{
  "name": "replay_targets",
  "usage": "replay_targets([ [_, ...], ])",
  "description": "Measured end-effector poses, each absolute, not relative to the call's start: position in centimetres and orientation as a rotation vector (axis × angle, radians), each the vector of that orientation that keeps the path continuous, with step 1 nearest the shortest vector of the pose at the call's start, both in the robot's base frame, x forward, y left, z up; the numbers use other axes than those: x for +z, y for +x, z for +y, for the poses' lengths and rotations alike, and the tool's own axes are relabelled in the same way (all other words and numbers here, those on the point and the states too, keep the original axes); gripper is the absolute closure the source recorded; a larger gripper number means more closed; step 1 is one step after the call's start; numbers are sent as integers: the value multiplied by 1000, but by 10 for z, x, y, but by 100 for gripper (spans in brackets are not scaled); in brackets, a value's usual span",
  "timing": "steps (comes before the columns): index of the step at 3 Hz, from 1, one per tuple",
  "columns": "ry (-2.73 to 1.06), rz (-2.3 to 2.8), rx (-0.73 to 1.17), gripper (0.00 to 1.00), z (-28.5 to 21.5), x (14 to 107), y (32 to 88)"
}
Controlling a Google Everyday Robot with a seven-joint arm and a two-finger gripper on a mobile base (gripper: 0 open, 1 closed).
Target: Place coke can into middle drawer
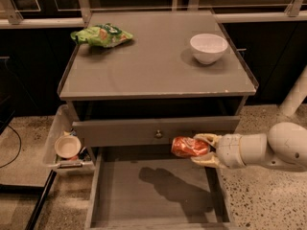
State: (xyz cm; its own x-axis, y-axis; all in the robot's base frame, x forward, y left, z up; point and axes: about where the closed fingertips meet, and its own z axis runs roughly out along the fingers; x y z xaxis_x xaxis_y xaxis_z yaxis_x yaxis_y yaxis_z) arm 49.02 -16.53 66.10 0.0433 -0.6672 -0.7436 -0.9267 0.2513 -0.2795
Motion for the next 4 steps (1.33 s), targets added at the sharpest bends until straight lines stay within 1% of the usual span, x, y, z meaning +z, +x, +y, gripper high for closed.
replay_targets([
  [2, -1555, 1704, 492, 100, -158, 573, 506],
  [4, -1560, 1736, 482, 100, -153, 558, 506],
])
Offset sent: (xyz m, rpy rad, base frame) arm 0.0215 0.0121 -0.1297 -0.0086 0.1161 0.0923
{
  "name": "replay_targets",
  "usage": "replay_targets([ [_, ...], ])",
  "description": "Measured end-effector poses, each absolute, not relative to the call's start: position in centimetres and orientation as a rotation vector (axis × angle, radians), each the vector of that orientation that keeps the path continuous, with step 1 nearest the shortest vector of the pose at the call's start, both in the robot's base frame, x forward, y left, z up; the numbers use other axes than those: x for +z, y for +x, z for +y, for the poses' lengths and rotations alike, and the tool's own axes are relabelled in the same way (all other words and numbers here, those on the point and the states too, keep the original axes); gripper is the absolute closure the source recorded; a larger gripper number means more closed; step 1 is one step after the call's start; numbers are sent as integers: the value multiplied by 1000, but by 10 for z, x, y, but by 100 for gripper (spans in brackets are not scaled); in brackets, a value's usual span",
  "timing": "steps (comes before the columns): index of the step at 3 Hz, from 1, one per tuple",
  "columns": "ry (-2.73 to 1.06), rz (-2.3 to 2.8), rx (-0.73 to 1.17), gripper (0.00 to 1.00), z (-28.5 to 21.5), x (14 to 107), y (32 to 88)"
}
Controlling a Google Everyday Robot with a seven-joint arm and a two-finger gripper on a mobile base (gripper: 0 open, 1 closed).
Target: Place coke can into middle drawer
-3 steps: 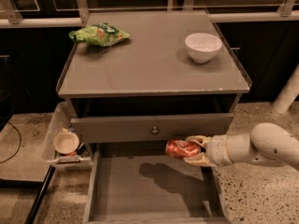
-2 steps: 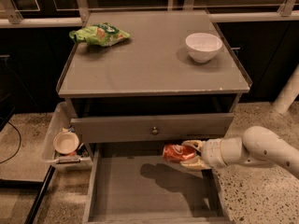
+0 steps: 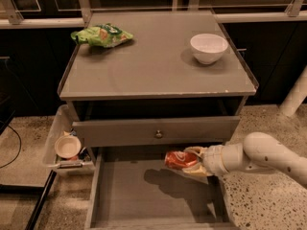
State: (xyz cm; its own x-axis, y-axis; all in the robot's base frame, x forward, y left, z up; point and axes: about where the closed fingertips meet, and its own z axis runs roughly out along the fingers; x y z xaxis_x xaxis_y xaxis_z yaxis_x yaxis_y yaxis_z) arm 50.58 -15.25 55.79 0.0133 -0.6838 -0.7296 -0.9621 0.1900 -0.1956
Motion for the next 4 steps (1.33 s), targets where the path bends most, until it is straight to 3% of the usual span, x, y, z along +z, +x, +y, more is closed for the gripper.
replay_targets([
  [4, -1579, 1864, 505, 100, -121, 427, 505],
])
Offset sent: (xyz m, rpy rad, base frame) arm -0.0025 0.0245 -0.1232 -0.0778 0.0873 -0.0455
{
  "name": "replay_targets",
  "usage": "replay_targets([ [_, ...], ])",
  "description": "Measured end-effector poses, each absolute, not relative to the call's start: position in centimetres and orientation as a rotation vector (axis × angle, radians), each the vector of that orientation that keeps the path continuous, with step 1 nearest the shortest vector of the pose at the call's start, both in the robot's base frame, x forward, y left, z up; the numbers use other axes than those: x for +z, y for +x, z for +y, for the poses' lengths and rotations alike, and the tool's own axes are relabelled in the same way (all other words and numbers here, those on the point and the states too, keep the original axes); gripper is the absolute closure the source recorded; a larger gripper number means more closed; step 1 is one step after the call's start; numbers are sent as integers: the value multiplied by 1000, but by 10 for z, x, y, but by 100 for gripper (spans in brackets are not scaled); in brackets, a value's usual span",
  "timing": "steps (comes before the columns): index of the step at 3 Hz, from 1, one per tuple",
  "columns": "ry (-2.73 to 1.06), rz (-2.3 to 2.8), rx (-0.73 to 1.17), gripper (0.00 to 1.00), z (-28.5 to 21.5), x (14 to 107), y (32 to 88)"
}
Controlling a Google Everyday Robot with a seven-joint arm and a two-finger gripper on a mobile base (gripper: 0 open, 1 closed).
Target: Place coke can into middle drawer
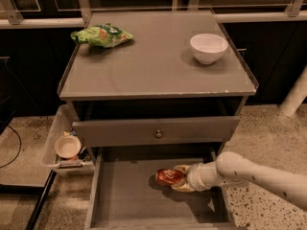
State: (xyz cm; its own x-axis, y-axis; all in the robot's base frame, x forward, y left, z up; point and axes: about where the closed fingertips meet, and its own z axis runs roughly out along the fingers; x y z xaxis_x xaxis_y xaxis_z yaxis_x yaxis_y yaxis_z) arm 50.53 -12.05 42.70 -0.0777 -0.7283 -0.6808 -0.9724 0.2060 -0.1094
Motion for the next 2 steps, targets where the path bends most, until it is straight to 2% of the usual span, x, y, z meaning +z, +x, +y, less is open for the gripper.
replay_targets([
  [2, -1544, 1907, 523, 100, -126, 386, 509],
])
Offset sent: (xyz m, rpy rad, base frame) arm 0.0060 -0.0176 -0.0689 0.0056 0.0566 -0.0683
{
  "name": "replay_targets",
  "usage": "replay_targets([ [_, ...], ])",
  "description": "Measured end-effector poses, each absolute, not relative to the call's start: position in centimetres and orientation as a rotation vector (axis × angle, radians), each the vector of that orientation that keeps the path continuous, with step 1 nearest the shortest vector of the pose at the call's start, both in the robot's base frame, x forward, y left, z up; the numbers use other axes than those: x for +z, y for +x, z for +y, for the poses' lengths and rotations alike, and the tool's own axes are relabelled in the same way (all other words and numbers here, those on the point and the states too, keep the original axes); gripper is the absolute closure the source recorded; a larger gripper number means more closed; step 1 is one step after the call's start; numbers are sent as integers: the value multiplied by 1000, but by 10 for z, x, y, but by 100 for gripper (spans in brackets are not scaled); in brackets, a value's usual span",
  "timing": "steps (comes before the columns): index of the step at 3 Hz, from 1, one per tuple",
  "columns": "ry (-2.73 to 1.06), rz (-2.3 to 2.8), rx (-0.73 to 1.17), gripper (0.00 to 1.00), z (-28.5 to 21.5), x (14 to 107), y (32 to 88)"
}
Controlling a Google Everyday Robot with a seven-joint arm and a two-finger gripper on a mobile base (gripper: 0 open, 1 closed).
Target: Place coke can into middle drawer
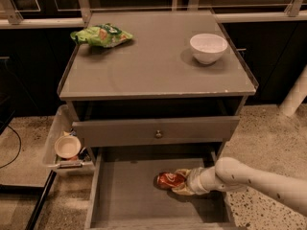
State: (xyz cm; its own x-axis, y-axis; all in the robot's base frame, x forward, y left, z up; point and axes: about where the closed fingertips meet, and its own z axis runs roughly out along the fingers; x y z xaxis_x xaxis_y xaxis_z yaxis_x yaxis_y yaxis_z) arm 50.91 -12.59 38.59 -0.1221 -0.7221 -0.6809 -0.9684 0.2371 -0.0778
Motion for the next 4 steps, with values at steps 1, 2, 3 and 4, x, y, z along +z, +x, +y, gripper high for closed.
replay_targets([
  [1, -1518, 1928, 524, 100, -132, 373, 510],
  [2, -1518, 1929, 524, 82, -132, 373, 510],
  [3, -1518, 1929, 524, 59, -132, 373, 510],
  [4, -1518, 1929, 524, 36, -132, 372, 510],
])
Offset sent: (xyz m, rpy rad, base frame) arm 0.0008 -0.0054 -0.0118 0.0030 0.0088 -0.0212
